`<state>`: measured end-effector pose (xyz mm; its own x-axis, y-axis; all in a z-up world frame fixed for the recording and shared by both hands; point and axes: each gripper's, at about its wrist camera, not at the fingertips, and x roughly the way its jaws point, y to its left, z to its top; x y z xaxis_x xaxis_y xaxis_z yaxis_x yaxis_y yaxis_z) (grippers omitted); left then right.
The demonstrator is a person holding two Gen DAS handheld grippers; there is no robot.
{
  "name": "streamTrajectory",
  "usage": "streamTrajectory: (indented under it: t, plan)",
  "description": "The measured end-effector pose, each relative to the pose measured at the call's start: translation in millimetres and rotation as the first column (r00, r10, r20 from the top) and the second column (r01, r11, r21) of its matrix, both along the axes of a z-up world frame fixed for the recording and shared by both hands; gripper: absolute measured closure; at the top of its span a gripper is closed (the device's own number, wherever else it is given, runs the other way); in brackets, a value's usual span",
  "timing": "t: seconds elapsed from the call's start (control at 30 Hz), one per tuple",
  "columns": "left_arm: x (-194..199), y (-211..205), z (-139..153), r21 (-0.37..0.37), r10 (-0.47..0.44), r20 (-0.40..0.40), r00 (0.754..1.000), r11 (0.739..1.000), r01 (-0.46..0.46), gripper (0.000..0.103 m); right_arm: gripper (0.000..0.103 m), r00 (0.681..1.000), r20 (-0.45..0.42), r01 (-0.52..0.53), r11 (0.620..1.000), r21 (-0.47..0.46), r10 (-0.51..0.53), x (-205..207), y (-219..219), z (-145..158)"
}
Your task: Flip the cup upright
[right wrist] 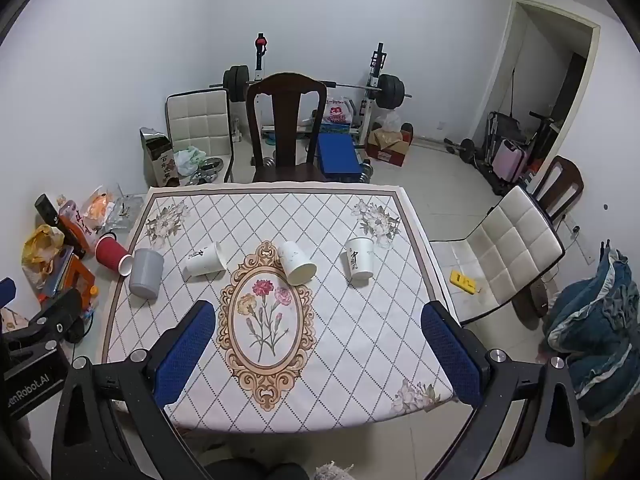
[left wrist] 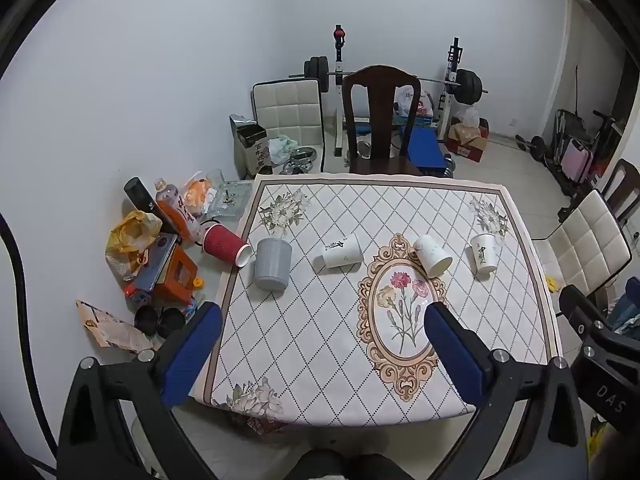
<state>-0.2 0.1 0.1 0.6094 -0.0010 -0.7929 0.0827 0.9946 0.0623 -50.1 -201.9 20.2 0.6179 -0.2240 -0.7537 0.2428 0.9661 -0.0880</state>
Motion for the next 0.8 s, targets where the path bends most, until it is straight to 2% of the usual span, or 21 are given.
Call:
streamTrajectory:
  t: [0.43, 0.8]
  plan:
    - [-7.3, -5.1, -11.1, -0.012, -0.007, -0.008, 1.000, 1.000, 0.007, 0.000, 0.000, 1.000, -0.011, 0.001, 1.000, -0.010, -0.002, -1.0, 0.1, -5.8]
    - [-1.5, -13.6, -3.5, -0.003, -0.018, -0.029, 0.999, 1.000, 0.018, 0.000, 0.000, 1.000, -0.023, 0.008, 1.000, -0.007, -0.008, -3.7, -9.0, -11.6]
